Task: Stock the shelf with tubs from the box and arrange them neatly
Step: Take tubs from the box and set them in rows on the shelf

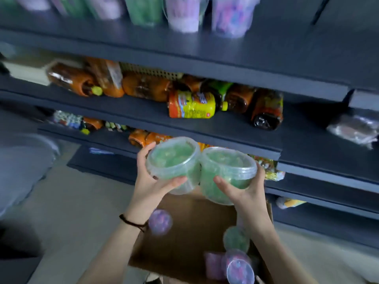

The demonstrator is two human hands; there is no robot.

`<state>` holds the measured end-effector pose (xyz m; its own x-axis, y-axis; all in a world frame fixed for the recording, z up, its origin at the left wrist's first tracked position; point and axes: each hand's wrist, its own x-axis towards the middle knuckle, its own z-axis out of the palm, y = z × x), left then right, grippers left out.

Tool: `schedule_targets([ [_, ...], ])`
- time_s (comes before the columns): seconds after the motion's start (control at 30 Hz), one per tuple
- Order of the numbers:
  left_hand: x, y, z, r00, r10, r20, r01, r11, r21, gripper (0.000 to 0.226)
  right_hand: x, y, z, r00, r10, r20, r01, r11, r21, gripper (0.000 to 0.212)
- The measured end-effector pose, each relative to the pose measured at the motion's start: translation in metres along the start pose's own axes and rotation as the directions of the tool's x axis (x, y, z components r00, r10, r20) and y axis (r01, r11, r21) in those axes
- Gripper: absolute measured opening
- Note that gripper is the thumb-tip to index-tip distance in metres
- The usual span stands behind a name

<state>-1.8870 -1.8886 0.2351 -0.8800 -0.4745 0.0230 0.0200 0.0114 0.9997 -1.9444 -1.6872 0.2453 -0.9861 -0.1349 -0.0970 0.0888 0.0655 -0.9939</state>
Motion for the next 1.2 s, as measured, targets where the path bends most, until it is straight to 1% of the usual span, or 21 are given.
schedule_targets([
  [0.13,0.008,0.075,-0.039,0.991,0.095,-0.095,-0.102,0.993,-0.062,0.102,-0.001,-0.081,0.038,0.986,-0.148,0.076,0.151,0.988,-0.029,0.107],
  [0.23,0.016,0.114,-0.079,0.983,0.125,-0.136,-0.141,0.983,-0.114,0.115,-0.002,-0.125,0.072,0.965,-0.228,0.127,0.231,0.973,-0.013,0.104],
  [0.3,0.025,0.132,-0.106,0.977,0.145,-0.159,-0.166,0.978,-0.128,0.120,0.000,-0.146,0.100,0.949,-0.283,0.137,0.284,0.959,0.010,0.103],
  [0.4,0.047,0.153,-0.149,0.963,0.171,-0.207,-0.201,0.971,-0.131,0.117,0.002,-0.170,0.149,0.926,-0.355,0.130,0.353,0.935,0.036,0.094],
  [0.47,0.066,0.165,-0.181,0.957,0.179,-0.227,-0.212,0.968,-0.132,0.120,0.004,-0.183,0.187,0.917,-0.381,0.118,0.377,0.925,0.051,0.090],
  [0.53,0.087,0.175,-0.217,0.955,0.196,-0.221,-0.228,0.965,-0.129,0.128,0.007,-0.193,0.230,0.912,-0.398,0.101,0.393,0.917,0.065,0.090],
  [0.57,0.097,0.178,-0.235,0.956,0.203,-0.213,-0.234,0.963,-0.135,0.128,0.010,-0.196,0.252,0.912,-0.398,0.098,0.393,0.917,0.069,0.091],
  [0.63,0.121,0.181,-0.276,0.957,0.211,-0.199,-0.241,0.960,-0.140,0.117,0.015,-0.200,0.297,0.915,-0.393,0.089,0.387,0.919,0.081,0.093],
  [0.7,0.144,0.186,-0.319,0.959,0.219,-0.181,-0.241,0.964,-0.114,0.108,0.022,-0.205,0.344,0.918,-0.389,0.079,0.382,0.920,0.085,0.101],
  [0.8,0.179,0.192,-0.378,0.955,0.238,-0.175,-0.252,0.965,-0.065,0.106,0.033,-0.216,0.409,0.921,-0.379,0.093,0.371,0.924,0.098,0.106],
  [0.83,0.189,0.196,-0.394,0.953,0.235,-0.190,-0.252,0.965,-0.073,0.108,0.036,-0.221,0.430,0.923,-0.371,0.101,0.361,0.927,0.104,0.103],
  [0.9,0.205,0.202,-0.422,0.949,0.231,-0.216,-0.253,0.964,-0.084,0.124,0.042,-0.231,0.466,0.923,-0.365,0.121,0.354,0.930,0.103,0.099],
  [0.93,0.212,0.203,-0.434,0.945,0.231,-0.234,-0.256,0.963,-0.082,0.128,0.045,-0.235,0.481,0.921,-0.367,0.129,0.356,0.929,0.101,0.100],
  [0.97,0.219,0.204,-0.444,0.940,0.235,-0.247,-0.261,0.962,-0.076,0.127,0.049,-0.238,0.495,0.919,-0.371,0.133,0.359,0.927,0.106,0.100],
  [1.07,0.238,0.204,-0.465,0.926,0.245,-0.286,-0.270,0.962,-0.051,0.112,0.062,-0.243,0.522,0.909,-0.382,0.164,0.370,0.923,0.102,0.092],
  [1.13,0.252,0.201,-0.478,0.917,0.248,-0.312,-0.269,0.963,-0.025,0.113,0.073,-0.243,0.539,0.905,-0.382,0.187,0.374,0.924,0.078,0.090],
  [1.2,0.266,0.197,-0.490,0.912,0.241,-0.333,-0.257,0.966,-0.004,0.114,0.087,-0.239,0.553,0.904,-0.381,0.196,0.377,0.924,0.056,0.094],
])
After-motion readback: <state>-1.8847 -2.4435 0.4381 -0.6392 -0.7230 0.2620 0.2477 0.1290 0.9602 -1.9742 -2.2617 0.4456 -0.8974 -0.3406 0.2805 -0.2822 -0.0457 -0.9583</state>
